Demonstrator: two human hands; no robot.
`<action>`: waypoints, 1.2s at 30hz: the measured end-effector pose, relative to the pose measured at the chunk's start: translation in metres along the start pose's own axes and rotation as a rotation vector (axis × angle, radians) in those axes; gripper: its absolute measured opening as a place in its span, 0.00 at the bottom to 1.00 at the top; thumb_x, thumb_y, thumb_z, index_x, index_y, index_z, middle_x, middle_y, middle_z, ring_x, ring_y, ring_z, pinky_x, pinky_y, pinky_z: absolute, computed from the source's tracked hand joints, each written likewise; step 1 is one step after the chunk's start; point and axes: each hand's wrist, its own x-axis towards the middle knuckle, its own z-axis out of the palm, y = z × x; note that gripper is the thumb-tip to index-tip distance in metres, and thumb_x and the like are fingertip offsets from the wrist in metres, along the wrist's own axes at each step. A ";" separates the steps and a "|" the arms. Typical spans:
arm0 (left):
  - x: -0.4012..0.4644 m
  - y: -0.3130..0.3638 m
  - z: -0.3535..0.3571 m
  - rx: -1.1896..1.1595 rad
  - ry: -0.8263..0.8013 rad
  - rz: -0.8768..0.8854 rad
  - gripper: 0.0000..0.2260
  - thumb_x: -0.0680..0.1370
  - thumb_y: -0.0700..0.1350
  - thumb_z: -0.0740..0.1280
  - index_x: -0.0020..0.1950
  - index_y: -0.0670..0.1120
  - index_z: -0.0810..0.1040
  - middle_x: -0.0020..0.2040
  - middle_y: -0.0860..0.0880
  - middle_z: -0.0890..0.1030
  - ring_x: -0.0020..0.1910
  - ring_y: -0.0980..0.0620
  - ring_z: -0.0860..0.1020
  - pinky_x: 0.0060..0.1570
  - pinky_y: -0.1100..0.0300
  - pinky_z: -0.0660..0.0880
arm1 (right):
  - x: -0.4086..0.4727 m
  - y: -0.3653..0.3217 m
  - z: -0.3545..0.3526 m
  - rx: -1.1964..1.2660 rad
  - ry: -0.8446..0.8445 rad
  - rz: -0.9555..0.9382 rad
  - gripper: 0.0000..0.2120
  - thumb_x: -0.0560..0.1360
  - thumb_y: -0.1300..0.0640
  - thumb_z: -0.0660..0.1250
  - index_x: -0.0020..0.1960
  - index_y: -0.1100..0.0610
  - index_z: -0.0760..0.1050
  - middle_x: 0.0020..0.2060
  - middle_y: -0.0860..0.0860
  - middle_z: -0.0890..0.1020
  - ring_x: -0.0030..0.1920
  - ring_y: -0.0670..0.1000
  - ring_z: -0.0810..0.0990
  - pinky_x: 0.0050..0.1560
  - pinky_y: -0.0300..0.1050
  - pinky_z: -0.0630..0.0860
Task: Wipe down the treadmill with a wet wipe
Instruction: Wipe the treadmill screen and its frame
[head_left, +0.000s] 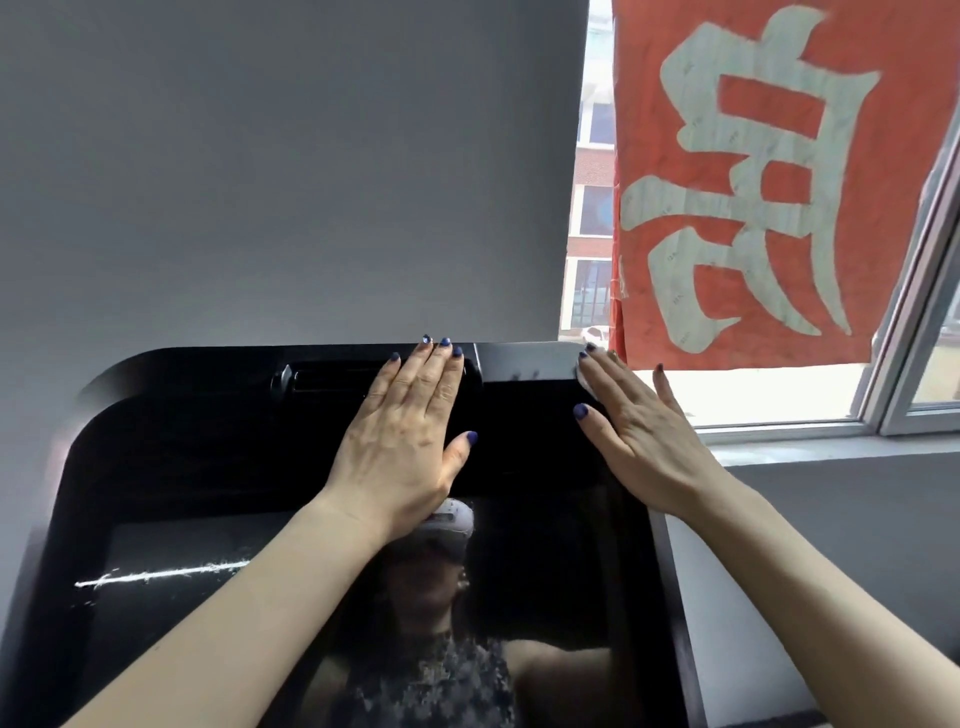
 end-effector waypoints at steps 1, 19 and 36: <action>0.001 -0.001 0.001 0.005 0.002 -0.001 0.33 0.81 0.59 0.51 0.80 0.39 0.59 0.80 0.42 0.62 0.80 0.45 0.59 0.77 0.51 0.46 | 0.011 -0.003 -0.002 -0.014 -0.002 0.004 0.38 0.76 0.32 0.35 0.82 0.45 0.43 0.81 0.40 0.44 0.79 0.38 0.39 0.78 0.49 0.30; 0.002 0.004 -0.004 -0.037 -0.027 -0.028 0.34 0.78 0.59 0.53 0.78 0.40 0.65 0.77 0.41 0.67 0.78 0.43 0.65 0.76 0.49 0.52 | 0.009 -0.040 0.001 -0.128 -0.011 -0.025 0.39 0.76 0.32 0.34 0.83 0.48 0.46 0.80 0.40 0.43 0.79 0.40 0.38 0.76 0.48 0.27; 0.001 0.000 -0.007 -0.122 -0.047 0.005 0.36 0.77 0.59 0.45 0.82 0.43 0.53 0.83 0.45 0.55 0.82 0.48 0.51 0.78 0.54 0.40 | -0.009 -0.054 0.007 -0.223 -0.051 -0.110 0.32 0.78 0.38 0.33 0.81 0.45 0.40 0.79 0.37 0.39 0.78 0.37 0.35 0.77 0.56 0.32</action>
